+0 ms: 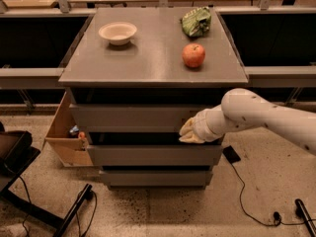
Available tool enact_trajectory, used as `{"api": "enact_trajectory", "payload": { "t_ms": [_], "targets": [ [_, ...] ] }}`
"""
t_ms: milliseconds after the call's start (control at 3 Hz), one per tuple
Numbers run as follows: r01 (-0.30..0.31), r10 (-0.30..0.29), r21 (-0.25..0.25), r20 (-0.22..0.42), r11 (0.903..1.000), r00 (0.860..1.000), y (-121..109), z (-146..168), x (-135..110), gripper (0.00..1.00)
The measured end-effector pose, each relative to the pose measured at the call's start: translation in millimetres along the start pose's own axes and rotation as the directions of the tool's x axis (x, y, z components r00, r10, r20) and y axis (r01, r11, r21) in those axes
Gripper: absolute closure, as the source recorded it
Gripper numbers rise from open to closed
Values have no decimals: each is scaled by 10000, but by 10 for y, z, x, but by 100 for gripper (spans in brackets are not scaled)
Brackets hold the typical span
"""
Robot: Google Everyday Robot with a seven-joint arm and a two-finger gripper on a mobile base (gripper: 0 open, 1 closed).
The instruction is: Close top drawer
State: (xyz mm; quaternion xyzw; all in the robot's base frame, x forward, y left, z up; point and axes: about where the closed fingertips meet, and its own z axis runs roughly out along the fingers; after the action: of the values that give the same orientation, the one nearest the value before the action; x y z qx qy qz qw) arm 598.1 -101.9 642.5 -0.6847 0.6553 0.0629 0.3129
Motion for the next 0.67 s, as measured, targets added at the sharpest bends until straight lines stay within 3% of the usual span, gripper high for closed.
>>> {"api": "enact_trajectory", "payload": {
  "t_ms": [333, 667],
  "targets": [
    [-109, -108, -1266, -1698, 9919, 9854, 686, -560, 147, 94],
    [-659, 22, -1880, -3210, 9800, 9471, 1176, -1343, 183, 100]
  ]
}}
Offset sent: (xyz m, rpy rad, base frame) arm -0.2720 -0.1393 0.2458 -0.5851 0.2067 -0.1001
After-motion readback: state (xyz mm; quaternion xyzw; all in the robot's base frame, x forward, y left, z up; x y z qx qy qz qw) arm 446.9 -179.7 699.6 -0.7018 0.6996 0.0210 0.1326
